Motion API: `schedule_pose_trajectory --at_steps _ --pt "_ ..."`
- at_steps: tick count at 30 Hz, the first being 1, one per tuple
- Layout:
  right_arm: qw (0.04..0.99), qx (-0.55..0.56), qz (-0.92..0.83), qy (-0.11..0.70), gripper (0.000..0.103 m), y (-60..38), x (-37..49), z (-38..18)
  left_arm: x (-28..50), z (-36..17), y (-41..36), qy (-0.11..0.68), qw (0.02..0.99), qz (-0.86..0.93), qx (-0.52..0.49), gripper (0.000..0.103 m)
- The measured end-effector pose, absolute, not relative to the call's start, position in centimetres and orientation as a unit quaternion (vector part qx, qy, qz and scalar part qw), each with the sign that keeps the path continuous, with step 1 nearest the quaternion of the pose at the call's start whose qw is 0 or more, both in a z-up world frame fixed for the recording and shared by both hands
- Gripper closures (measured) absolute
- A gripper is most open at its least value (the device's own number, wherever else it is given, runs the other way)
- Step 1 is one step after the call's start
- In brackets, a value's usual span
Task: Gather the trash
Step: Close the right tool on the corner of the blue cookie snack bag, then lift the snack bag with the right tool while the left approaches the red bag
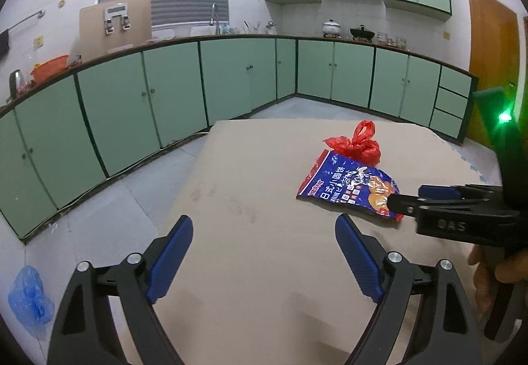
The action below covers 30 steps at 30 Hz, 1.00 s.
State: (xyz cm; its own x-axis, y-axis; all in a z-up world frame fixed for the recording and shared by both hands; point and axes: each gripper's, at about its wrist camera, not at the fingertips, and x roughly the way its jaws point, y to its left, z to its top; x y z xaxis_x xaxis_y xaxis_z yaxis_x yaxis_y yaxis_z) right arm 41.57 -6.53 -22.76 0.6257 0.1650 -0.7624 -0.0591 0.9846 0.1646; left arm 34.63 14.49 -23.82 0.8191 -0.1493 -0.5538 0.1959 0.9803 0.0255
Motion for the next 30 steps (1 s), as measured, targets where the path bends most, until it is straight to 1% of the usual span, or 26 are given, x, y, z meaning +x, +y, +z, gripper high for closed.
schedule_pose_trajectory --at_steps 3,5,6,9,10,11,13,15,22,30 --pt "0.892 0.073 0.054 0.442 0.04 -6.5 42.6 -23.7 34.8 -23.7 14.7 0.287 0.953 -0.095 0.036 0.017" --pt "0.886 0.069 0.054 0.455 0.046 -6.2 43.2 -24.3 35.0 -23.7 14.8 0.288 0.952 -0.097 0.038 0.017" --pt "0.883 0.067 0.053 0.461 0.051 -6.1 43.3 -24.7 35.1 -23.7 14.8 0.289 0.952 -0.097 0.04 0.017" --pt "0.889 0.038 0.046 0.454 0.058 -5.6 43.2 -25.0 35.3 -23.8 14.9 0.294 0.95 -0.099 0.037 0.017" --pt "0.89 0.036 0.046 0.453 0.064 -5.6 43.1 -25.1 35.3 -23.9 14.9 0.295 0.95 -0.1 0.035 0.017" --pt "0.89 0.035 0.046 0.453 0.066 -5.6 43.1 -25.1 35.4 -24.1 14.8 0.297 0.949 -0.101 0.035 0.017" --pt "0.89 0.04 0.046 0.453 0.076 -6.0 43.1 -25.1 35.5 -24.2 14.6 0.3 0.948 -0.1 0.037 0.017" --pt "0.889 0.044 0.05 0.452 0.082 -6.5 43.0 -25.0 35.7 -24.4 14.6 0.305 0.946 -0.102 0.037 0.017" --pt "0.888 0.064 0.063 0.452 0.087 -7.4 42.0 -24.2 35.6 -23.6 14.5 0.303 0.947 -0.101 0.033 0.017" --pt "0.892 0.075 0.073 0.44 0.089 -8.7 40.3 -22.2 35.4 -22.9 14.1 0.298 0.948 -0.103 0.036 0.017"
